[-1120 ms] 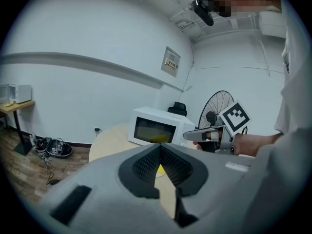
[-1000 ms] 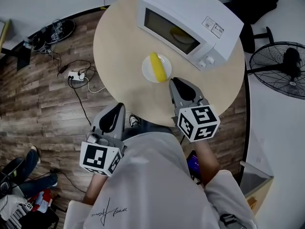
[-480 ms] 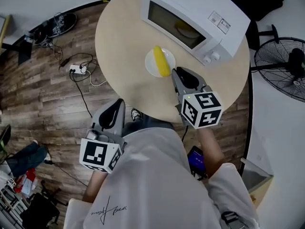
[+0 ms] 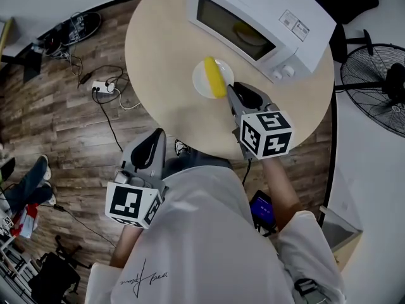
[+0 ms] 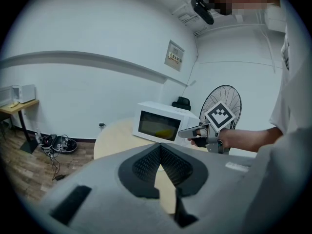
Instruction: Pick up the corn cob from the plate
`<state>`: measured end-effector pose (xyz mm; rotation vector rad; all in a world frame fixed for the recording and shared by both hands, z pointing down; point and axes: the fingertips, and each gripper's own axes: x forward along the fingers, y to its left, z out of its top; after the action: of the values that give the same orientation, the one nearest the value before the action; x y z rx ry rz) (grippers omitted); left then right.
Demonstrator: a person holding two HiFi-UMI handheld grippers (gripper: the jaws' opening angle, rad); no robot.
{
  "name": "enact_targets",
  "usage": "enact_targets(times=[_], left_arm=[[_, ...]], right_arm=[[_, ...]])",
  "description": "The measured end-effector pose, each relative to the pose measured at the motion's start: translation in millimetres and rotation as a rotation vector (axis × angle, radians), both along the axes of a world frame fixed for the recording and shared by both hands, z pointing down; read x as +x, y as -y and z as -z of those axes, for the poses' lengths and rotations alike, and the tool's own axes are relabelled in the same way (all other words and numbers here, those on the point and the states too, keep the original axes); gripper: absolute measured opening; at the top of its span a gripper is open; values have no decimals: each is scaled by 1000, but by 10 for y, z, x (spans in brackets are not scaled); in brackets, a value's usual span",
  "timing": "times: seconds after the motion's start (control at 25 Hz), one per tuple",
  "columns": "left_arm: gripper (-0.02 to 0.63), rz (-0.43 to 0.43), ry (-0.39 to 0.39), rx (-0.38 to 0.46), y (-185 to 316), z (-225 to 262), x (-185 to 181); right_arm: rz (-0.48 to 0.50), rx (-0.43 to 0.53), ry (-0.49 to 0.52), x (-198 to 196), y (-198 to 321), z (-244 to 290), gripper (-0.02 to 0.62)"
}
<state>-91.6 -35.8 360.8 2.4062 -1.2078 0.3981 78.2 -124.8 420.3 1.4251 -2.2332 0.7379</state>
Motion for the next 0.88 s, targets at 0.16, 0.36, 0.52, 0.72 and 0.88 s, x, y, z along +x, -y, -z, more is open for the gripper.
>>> enact_targets(times=[0.16,0.36,0.52,0.72,0.88], left_arm=[[0,8,3,-13,11,-40,-5],[0,16,3,-25,35,-83,10],[0,17,9,-32,51,-101,34],[0,36,5,-38,59,-126,22],[0,35,12,-46,78,-136,18]], right_arm=[[-4,-23,-3,35,37,-102,80],[-6,-59,-8,86,80,-257,84],[2,-88,-12,98,114,-380,89],[11,-115,-20,99,155,-510,91],[17,-134,-25,82,201,-601,96]])
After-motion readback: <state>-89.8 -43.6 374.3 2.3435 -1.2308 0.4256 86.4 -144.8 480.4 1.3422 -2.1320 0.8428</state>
